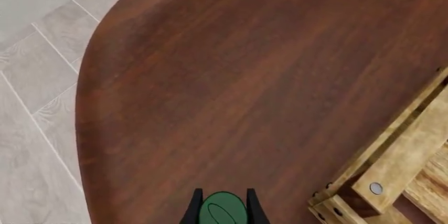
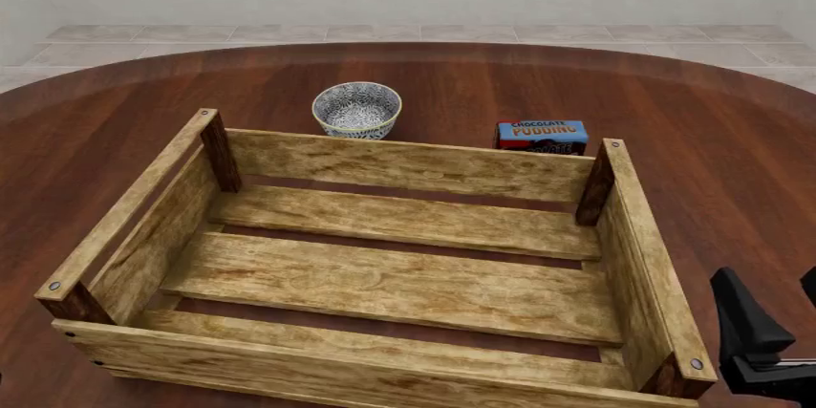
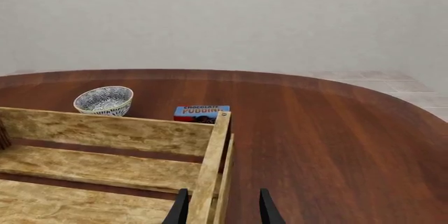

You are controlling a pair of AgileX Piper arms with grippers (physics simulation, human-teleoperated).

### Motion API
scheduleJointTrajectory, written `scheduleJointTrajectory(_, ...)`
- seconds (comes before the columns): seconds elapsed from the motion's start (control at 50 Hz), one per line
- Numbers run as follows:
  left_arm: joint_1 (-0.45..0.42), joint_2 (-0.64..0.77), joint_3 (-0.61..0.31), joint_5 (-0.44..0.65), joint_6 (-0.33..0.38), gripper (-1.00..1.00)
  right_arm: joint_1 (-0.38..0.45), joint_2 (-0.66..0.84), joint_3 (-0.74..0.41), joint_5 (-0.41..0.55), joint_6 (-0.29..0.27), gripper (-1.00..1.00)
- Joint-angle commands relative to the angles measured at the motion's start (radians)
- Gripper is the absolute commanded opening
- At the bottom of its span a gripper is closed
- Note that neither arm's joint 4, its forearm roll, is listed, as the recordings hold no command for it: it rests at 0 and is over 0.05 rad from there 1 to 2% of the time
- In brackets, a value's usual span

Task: Pick up the salad dressing and put it in the tray.

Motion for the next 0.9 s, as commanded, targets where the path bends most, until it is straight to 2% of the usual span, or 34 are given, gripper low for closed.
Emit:
scheduleJointTrajectory(0.02,0.014,0.002,-0.002,-0.003,0.026,-1.0,-0.001,0.004,0.0,-0.004,-0.001,1.0)
scheduleJointTrajectory(0.44,-0.026,-0.087,-0.129,0.125,0.051,-1.0,-0.011,0.002,0.0,-0.005,0.007,1.0)
scheduleJointTrajectory(0.9,-0.104,-0.109,-0.266,0.189,0.069,-1.0,-0.007,0.002,0.0,-0.006,0.006,1.0)
